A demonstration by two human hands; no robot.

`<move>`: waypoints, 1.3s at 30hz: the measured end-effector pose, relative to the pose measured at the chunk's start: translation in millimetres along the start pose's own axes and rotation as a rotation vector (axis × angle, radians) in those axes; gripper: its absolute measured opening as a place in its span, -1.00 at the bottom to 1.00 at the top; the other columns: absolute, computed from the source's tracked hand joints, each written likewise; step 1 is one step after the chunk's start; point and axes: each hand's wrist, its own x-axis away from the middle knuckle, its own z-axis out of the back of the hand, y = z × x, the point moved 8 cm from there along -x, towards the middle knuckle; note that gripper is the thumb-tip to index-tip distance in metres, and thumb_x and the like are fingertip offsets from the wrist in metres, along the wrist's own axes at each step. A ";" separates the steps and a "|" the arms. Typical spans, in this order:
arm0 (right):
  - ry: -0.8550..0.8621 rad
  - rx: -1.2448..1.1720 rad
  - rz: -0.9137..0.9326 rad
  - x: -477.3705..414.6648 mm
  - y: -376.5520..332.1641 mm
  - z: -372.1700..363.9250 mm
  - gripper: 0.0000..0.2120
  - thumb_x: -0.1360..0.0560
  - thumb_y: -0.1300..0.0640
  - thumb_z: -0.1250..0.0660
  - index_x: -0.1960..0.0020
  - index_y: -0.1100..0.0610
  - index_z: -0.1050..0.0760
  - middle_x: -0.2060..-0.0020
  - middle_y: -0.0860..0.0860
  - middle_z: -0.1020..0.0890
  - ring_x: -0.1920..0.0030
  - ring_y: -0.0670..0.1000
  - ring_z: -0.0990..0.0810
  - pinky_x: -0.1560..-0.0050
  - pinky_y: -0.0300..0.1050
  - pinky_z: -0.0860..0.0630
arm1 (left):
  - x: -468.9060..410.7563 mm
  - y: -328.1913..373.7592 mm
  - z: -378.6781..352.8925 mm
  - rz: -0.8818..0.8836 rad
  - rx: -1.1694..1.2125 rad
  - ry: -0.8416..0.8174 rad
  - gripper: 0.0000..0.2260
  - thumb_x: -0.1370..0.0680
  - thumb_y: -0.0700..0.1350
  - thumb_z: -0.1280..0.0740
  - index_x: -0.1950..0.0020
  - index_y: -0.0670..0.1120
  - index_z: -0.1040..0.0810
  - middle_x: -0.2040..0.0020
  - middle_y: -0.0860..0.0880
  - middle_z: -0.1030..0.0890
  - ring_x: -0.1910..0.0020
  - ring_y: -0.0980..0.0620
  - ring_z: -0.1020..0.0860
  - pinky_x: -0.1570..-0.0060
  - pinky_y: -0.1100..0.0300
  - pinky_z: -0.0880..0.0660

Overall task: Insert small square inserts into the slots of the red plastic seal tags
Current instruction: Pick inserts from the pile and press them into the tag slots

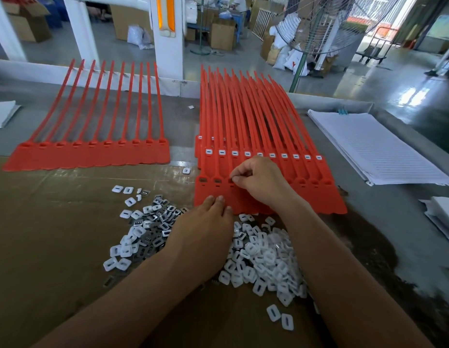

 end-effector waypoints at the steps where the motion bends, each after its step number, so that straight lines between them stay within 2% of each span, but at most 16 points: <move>1: -0.003 0.014 0.002 -0.2 -0.8 -0.7 -0.90 -0.47 0.20 -0.34 0.12 0.09 -0.63 0.31 -0.22 -0.50 0.17 -0.20 -0.49 0.11 -0.32 -0.40 | 0.1 0.1 0.0 -0.001 0.001 0.000 -0.52 -0.59 -0.13 -0.01 -0.49 -0.14 0.02 -0.51 -0.16 0.01 -0.48 -0.09 -0.01 -0.40 0.05 -0.08; 5: -0.013 0.066 0.014 -0.8 -2.8 -3.6 -0.89 -0.46 0.22 -0.34 0.11 0.11 -0.64 0.34 -0.24 -0.47 0.29 -0.28 -0.41 0.21 -0.39 -0.33 | 0.1 0.3 0.1 -0.002 0.001 0.002 -0.53 -0.60 -0.12 -0.01 -0.49 -0.14 0.01 -0.51 -0.15 0.00 -0.48 -0.09 -0.01 -0.40 0.05 -0.08; 7: -0.012 0.045 0.004 -1.0 -2.2 -3.6 -0.91 -0.45 0.22 -0.35 0.15 0.09 -0.63 0.33 -0.24 -0.47 0.27 -0.27 -0.42 0.23 -0.43 -0.33 | 0.2 0.4 -0.2 -0.001 0.000 0.000 -0.53 -0.60 -0.13 -0.01 -0.49 -0.13 0.01 -0.51 -0.15 0.01 -0.48 -0.08 -0.01 -0.40 0.06 -0.08; 11: 0.042 -0.024 -0.041 -0.9 1.5 -1.5 -0.87 -0.40 0.22 -0.40 0.20 0.01 -0.51 0.29 -0.20 -0.48 0.14 -0.14 -0.48 0.08 -0.25 -0.39 | 0.0 0.0 -1.0 0.005 0.005 -0.005 -0.52 -0.59 -0.12 -0.02 -0.49 -0.14 0.01 -0.51 -0.15 0.01 -0.48 -0.09 0.00 -0.40 0.05 -0.08; 18: 0.015 -0.084 -0.046 0.1 8.8 -1.1 -0.91 -0.39 0.19 -0.43 0.12 0.06 -0.59 0.25 -0.17 -0.53 0.15 -0.19 -0.49 0.15 -0.42 -0.38 | -0.5 0.4 -0.6 0.002 0.003 -0.002 -0.52 -0.59 -0.12 -0.03 -0.49 -0.14 0.02 -0.51 -0.15 0.01 -0.48 -0.08 0.00 -0.40 0.05 -0.08; 21: 0.007 -0.094 -0.048 0.8 8.6 -0.3 -0.90 -0.40 0.19 -0.43 0.16 0.02 -0.56 0.27 -0.19 -0.53 0.18 -0.23 -0.48 0.19 -0.45 -0.36 | -0.1 0.7 -0.4 0.001 -0.001 0.001 -0.52 -0.59 -0.13 -0.03 -0.49 -0.13 0.02 -0.51 -0.15 0.01 -0.48 -0.09 0.00 -0.40 0.05 -0.08; 23: -0.018 -0.107 -0.064 0.7 7.7 -0.7 -0.89 -0.41 0.19 -0.42 0.19 0.00 -0.54 0.25 -0.17 -0.54 0.14 -0.19 -0.50 0.18 -0.41 -0.37 | 0.2 1.0 -0.5 0.000 0.003 0.005 -0.52 -0.59 -0.14 -0.03 -0.49 -0.13 0.02 -0.51 -0.14 0.00 -0.48 -0.08 -0.01 -0.40 0.04 -0.09; 26: -0.084 -0.064 -0.093 -1.5 3.6 0.5 -0.93 -0.45 0.18 -0.37 0.17 0.03 -0.58 0.17 -0.12 -0.58 0.09 -0.16 -0.50 0.18 -0.37 -0.37 | 0.4 0.8 0.0 0.003 0.005 0.005 -0.53 -0.59 -0.14 -0.02 -0.49 -0.13 0.01 -0.51 -0.14 0.00 -0.48 -0.08 0.00 -0.40 0.05 -0.09; 29: -0.160 0.019 -0.121 -6.6 -4.2 4.1 -0.92 -0.48 0.17 -0.34 0.07 0.12 -0.61 -0.03 0.00 -0.62 -0.02 -0.09 -0.53 0.01 -0.27 -0.39 | -0.3 0.4 -0.1 0.002 0.006 0.002 -0.52 -0.59 -0.13 -0.03 -0.49 -0.13 0.02 -0.51 -0.14 0.01 -0.48 -0.08 0.01 -0.40 0.05 -0.07; 31: -0.141 0.068 -0.078 -8.6 -16.3 8.2 -0.89 -0.50 0.16 -0.32 0.05 0.15 -0.61 -0.07 0.04 -0.62 -0.01 -0.07 -0.55 0.00 -0.24 -0.39 | -0.9 0.2 -0.9 0.002 0.010 0.006 -0.53 -0.60 -0.12 -0.02 -0.49 -0.12 0.02 -0.51 -0.13 0.01 -0.48 -0.07 0.01 -0.41 0.05 -0.06; 34: -0.094 0.101 0.080 -5.6 -49.4 4.3 -0.87 -0.49 0.16 -0.31 0.07 0.17 -0.62 0.03 0.02 -0.65 0.11 -0.11 -0.55 0.05 -0.25 -0.41 | -1.5 -1.0 0.2 0.007 0.008 0.015 -0.54 -0.59 -0.13 0.02 -0.49 -0.12 0.00 -0.51 -0.13 -0.01 -0.48 -0.07 -0.01 -0.40 0.06 -0.07; 37: -0.205 0.154 0.217 -0.2 -81.0 -22.7 -0.86 -0.49 0.15 -0.33 0.03 0.17 -0.63 0.04 0.03 -0.66 0.01 -0.04 -0.58 -0.06 -0.18 -0.46 | -1.7 -1.6 -1.7 0.031 -0.018 0.016 -0.56 -0.58 -0.15 0.03 -0.47 -0.15 -0.07 -0.49 -0.15 -0.10 -0.45 -0.09 -0.11 -0.37 0.06 -0.16; 39: -0.298 0.178 0.301 4.3 -98.0 -43.1 -0.86 -0.48 0.18 -0.34 -0.01 0.16 -0.62 0.01 0.02 -0.65 -0.01 -0.05 -0.57 -0.05 -0.24 -0.43 | -1.9 -2.4 2.4 0.035 -0.056 0.061 -0.59 -0.57 -0.15 0.02 -0.42 -0.15 -0.18 -0.41 -0.14 -0.26 -0.33 -0.09 -0.30 -0.19 0.10 -0.34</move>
